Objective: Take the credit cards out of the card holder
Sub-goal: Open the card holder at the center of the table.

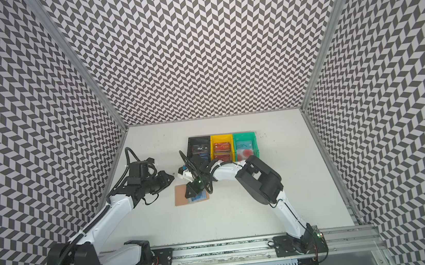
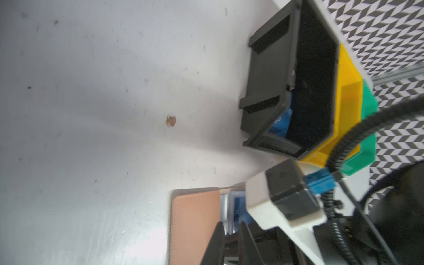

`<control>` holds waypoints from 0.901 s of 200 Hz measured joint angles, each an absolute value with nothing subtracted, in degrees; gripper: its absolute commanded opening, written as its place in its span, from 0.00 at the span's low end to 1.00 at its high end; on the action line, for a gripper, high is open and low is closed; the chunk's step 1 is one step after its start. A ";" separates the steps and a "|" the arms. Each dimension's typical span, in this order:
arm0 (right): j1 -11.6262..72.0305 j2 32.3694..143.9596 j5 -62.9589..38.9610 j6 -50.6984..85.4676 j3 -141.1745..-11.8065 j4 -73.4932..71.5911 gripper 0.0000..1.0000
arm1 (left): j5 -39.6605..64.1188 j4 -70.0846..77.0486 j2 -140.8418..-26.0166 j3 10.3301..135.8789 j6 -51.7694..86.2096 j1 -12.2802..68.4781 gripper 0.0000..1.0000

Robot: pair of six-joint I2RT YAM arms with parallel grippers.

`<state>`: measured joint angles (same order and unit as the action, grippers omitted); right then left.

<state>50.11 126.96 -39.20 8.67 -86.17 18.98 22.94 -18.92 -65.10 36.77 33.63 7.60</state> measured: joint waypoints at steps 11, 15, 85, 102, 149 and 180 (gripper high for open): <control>50.06 126.93 -39.33 8.86 -86.11 18.59 0.10 | 24.97 -17.30 -64.49 35.88 34.41 7.33 0.00; 50.06 126.96 -39.40 8.99 -86.08 18.44 0.11 | 25.76 -16.47 -64.47 35.35 34.59 7.33 0.00; 48.77 126.19 -39.99 9.56 -84.71 17.06 0.11 | 33.17 -8.23 -68.75 27.05 38.63 7.18 0.00; 48.14 124.57 -39.86 9.56 -83.42 17.12 0.10 | 33.82 -6.00 -69.93 26.33 38.96 7.20 0.00; 45.82 118.26 -38.13 9.45 -80.64 17.76 0.11 | 34.20 -2.11 -74.81 24.64 39.57 7.20 0.00; 44.42 116.88 -36.16 9.43 -79.31 17.78 0.10 | 34.22 -0.84 -76.03 24.53 39.57 7.20 0.00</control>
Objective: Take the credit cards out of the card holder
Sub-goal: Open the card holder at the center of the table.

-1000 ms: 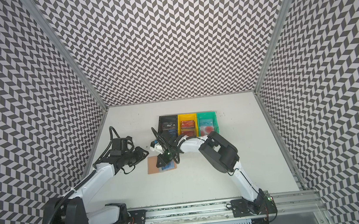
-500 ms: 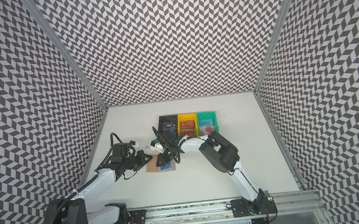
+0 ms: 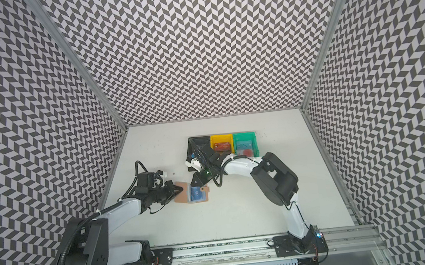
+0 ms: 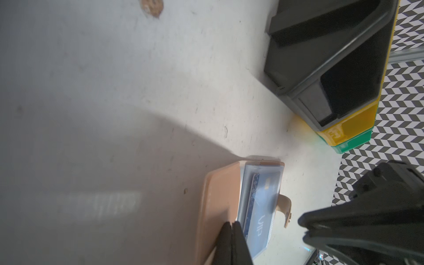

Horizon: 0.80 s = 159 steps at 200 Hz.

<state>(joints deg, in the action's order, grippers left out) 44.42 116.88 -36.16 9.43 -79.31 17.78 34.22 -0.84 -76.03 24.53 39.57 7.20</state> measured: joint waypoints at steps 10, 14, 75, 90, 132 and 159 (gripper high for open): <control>44.16 116.88 -35.53 9.43 -78.41 17.85 0.10 | 34.22 -0.51 -76.07 24.53 39.57 7.20 0.00; 44.03 116.88 -35.33 9.45 -77.93 17.87 0.10 | 34.22 -0.40 -76.09 24.53 39.57 7.20 0.00; 43.81 116.92 -34.46 9.67 -72.99 16.21 0.10 | 35.03 2.85 -77.28 23.31 39.81 7.20 0.00; 43.81 116.92 -34.46 9.69 -72.90 15.94 0.10 | 36.10 4.45 -78.04 22.37 40.16 7.22 0.02; 43.81 116.92 -34.39 9.67 -72.66 15.33 0.10 | 39.24 8.21 -79.29 20.71 41.23 7.53 0.09; 43.81 116.92 -34.44 9.67 -72.47 14.76 0.10 | 40.58 9.85 -79.29 20.71 41.58 7.77 0.16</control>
<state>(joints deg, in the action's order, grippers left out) 43.81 116.92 -34.44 9.67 -72.47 14.76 40.58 9.85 -79.29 20.71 41.58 7.77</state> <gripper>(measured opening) 0.099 0.146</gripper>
